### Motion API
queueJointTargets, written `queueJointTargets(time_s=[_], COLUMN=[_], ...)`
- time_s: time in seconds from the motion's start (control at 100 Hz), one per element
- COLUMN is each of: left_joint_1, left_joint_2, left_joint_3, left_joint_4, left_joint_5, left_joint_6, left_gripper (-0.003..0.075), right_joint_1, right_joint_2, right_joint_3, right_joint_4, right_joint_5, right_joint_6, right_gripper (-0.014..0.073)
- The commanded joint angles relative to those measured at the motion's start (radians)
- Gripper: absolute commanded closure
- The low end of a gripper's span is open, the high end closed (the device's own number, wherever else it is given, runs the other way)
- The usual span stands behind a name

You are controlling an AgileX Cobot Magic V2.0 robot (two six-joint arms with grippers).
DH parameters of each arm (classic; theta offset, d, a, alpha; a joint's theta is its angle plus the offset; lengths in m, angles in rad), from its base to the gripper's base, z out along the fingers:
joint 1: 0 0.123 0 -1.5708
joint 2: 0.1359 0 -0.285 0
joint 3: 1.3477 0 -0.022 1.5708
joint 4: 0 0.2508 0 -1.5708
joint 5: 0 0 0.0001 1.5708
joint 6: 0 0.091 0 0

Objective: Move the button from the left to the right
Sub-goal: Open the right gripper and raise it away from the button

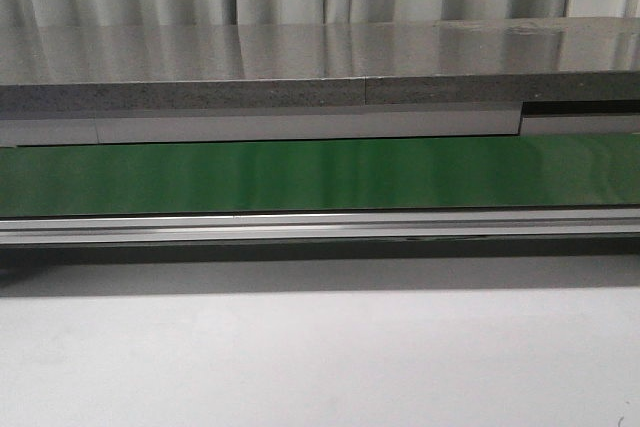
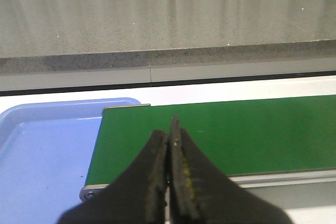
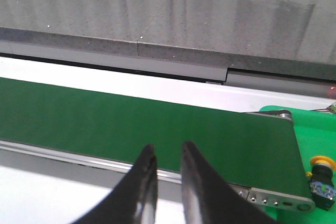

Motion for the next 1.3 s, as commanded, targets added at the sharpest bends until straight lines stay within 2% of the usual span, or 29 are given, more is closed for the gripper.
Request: queueJointTargets(time_s=[0.0, 0.07, 0.94, 1.1, 1.18, 1.29], left_joint_1=[-0.006, -0.006, -0.006, -0.006, -0.006, -0.006], left_joint_2=[0.006, 0.006, 0.006, 0.006, 0.006, 0.006], left_joint_3=[-0.028, -0.028, -0.028, -0.028, -0.028, -0.028], left_joint_4=[-0.013, -0.013, -0.013, -0.013, -0.013, -0.013], left_joint_5=[-0.071, -0.071, -0.071, -0.071, -0.071, -0.071], left_joint_6=[-0.003, -0.003, -0.003, -0.003, -0.003, -0.003], left_gripper=[0.0741, 0.0741, 0.0741, 0.0741, 0.0741, 0.0741], right_joint_1=[0.0, 0.0, 0.0, 0.022, 0.044, 0.08], right_joint_2=[0.006, 0.006, 0.006, -0.009, -0.036, -0.097], right_joint_3=[-0.026, -0.026, -0.02, 0.032, 0.079, 0.15], right_joint_4=[0.02, 0.02, 0.02, 0.003, -0.034, -0.152], right_joint_5=[-0.049, -0.049, -0.055, -0.134, -0.191, -0.244], right_joint_6=[-0.007, -0.007, -0.007, -0.005, 0.033, 0.174], right_gripper=[0.0598, 0.0668, 0.0661, 0.0661, 0.0661, 0.0661])
